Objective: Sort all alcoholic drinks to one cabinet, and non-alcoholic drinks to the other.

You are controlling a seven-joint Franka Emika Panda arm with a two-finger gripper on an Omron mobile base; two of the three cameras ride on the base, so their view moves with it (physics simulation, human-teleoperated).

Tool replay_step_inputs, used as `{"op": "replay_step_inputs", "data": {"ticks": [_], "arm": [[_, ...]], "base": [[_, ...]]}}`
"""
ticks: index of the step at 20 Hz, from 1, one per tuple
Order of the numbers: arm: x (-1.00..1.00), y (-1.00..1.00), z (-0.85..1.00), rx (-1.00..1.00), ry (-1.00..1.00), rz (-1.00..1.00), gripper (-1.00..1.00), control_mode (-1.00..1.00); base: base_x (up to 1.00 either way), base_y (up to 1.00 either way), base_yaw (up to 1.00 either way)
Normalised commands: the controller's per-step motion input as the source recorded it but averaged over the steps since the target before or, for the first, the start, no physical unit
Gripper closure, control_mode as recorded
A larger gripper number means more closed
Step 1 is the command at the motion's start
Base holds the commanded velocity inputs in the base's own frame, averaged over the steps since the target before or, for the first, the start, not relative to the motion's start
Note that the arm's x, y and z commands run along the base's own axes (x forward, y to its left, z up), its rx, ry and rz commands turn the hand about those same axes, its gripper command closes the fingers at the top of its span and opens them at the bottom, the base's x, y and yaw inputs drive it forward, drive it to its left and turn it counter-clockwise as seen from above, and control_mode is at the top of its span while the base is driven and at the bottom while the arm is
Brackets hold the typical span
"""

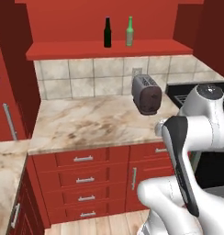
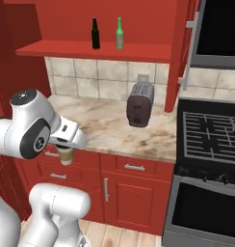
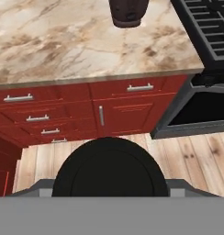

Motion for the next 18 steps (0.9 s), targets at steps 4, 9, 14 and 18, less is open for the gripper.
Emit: {"op": "replay_step_inputs", "data": {"ticks": [4,9,14,18], "arm": [[0.0,0.0,0.0,0.0,0.0,0.0,1.0,1.0],[0.0,0.0,0.0,0.0,0.0,0.0,1.0,1.0],[0.0,0.0,0.0,0.0,0.0,0.0,1.0,1.0],[0.0,0.0,0.0,0.0,0.0,0.0,1.0,1.0]], "base": [[-0.96,-0.19,0.0],[-0.57,-0.72,0.0],[-0.08,-1.0,0.0],[0.09,-1.0,0.0]]}}
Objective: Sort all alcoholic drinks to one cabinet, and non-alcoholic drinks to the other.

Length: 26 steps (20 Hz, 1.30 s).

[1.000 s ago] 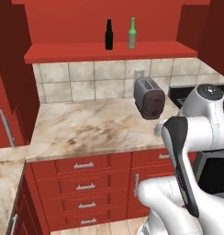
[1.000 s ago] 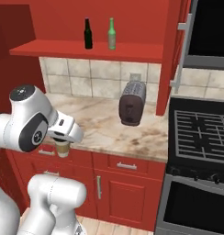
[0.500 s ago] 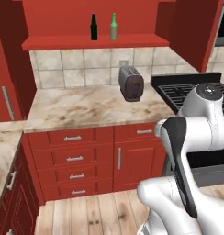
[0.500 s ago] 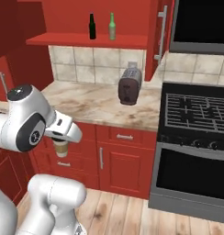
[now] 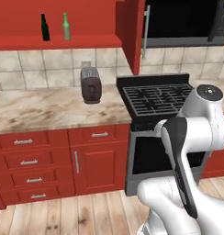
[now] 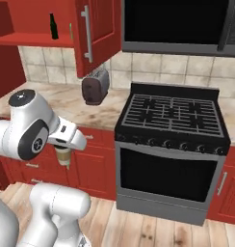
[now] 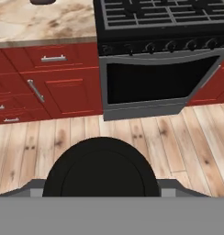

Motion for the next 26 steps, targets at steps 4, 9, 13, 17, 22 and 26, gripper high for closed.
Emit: {"op": "replay_step_inputs", "data": {"ticks": [4,9,13,17,22,26], "arm": [[0.0,0.0,0.0,0.0,0.0,0.0,1.0,1.0],[0.0,0.0,0.0,0.0,0.0,0.0,1.0,1.0],[0.0,0.0,0.0,0.0,0.0,0.0,1.0,1.0],[0.0,0.0,0.0,0.0,0.0,0.0,1.0,1.0],[0.0,0.0,0.0,0.0,0.0,0.0,1.0,1.0],[0.0,0.0,0.0,0.0,0.0,0.0,1.0,1.0]], "base": [[0.21,-1.0,0.0],[0.17,-1.0,0.0],[0.15,-1.0,0.0],[0.06,-1.0,0.0],[0.04,-1.0,0.0],[0.13,-1.0,0.0]]}}
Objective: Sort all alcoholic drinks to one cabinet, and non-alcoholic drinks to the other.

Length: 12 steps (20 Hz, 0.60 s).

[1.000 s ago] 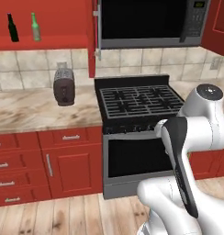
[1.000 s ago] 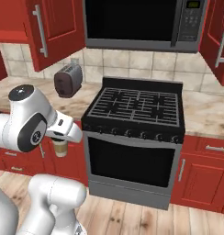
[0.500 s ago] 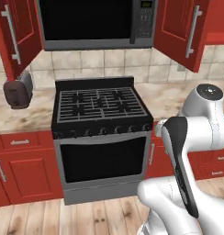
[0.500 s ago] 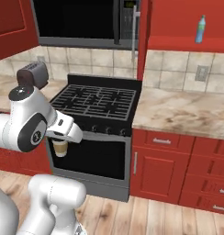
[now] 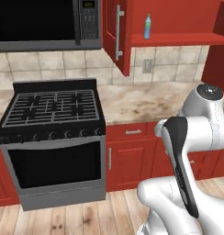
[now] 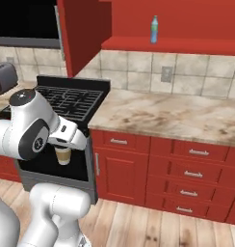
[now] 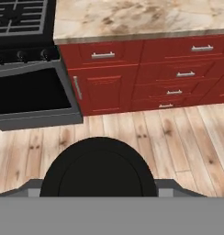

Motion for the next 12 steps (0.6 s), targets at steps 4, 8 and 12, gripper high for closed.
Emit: {"op": "replay_step_inputs", "data": {"ticks": [4,8,12], "arm": [[0.0,0.0,0.0,0.0,0.0,0.0,1.0,1.0],[0.0,0.0,0.0,0.0,0.0,0.0,1.0,1.0],[0.0,0.0,0.0,0.0,0.0,0.0,1.0,1.0]], "base": [[0.35,-0.99,0.0],[0.9,-0.67,0.0],[1.0,-0.46,0.0]]}}
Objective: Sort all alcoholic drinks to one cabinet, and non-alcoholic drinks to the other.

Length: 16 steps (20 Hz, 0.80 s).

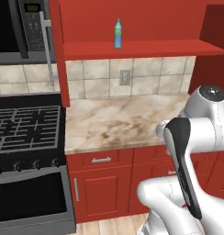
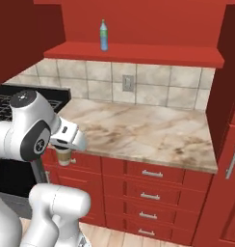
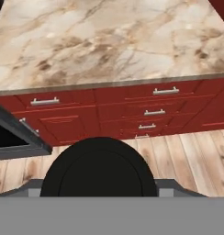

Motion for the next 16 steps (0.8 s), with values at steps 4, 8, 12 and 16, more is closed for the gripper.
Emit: {"op": "replay_step_inputs", "data": {"ticks": [4,8,12,16], "arm": [[0.0,0.0,0.0,0.0,0.0,0.0,1.0,1.0],[0.0,0.0,0.0,0.0,0.0,0.0,1.0,1.0],[0.0,0.0,0.0,0.0,0.0,0.0,1.0,1.0],[0.0,0.0,0.0,0.0,0.0,0.0,1.0,1.0]], "base": [[0.94,-0.31,0.0],[0.57,-0.41,0.0],[0.24,-0.49,0.0],[0.01,-0.47,0.0]]}}
